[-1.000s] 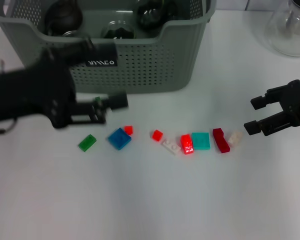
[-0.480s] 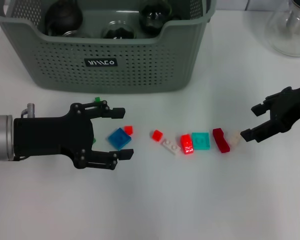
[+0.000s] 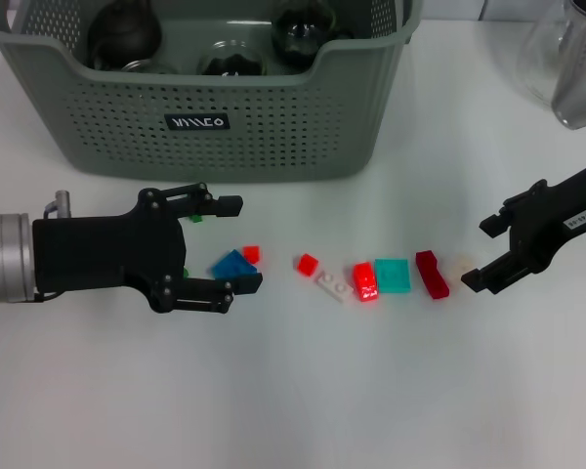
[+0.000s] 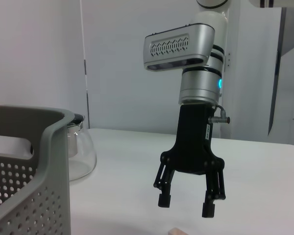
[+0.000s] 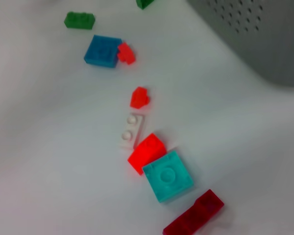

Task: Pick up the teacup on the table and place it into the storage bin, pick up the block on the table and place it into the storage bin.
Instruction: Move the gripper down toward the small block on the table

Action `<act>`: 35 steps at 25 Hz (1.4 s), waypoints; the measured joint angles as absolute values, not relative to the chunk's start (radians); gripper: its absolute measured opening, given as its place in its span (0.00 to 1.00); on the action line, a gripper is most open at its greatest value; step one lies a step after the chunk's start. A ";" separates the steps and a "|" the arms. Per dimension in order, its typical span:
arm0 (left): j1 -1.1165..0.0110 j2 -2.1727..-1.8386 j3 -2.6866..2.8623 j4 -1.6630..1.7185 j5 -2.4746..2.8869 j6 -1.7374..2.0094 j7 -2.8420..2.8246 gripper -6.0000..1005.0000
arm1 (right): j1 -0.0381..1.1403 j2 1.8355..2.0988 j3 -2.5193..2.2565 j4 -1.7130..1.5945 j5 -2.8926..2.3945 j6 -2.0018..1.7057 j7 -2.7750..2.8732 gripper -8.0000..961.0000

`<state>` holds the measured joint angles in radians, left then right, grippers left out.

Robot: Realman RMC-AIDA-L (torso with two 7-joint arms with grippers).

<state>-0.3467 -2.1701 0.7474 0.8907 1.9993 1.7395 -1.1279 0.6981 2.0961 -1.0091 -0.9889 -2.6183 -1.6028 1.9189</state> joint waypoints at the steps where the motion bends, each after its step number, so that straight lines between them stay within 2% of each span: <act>1: -0.349 -2.170 0.748 0.885 1.999 1.737 -1.128 0.86 | 0.698 2.096 -1.017 -0.988 -2.619 -1.597 1.919 0.95; 35: -0.336 -2.168 0.746 0.894 2.093 1.598 -1.147 0.86 | 0.724 2.097 -1.204 -0.923 -2.639 -1.489 1.988 0.88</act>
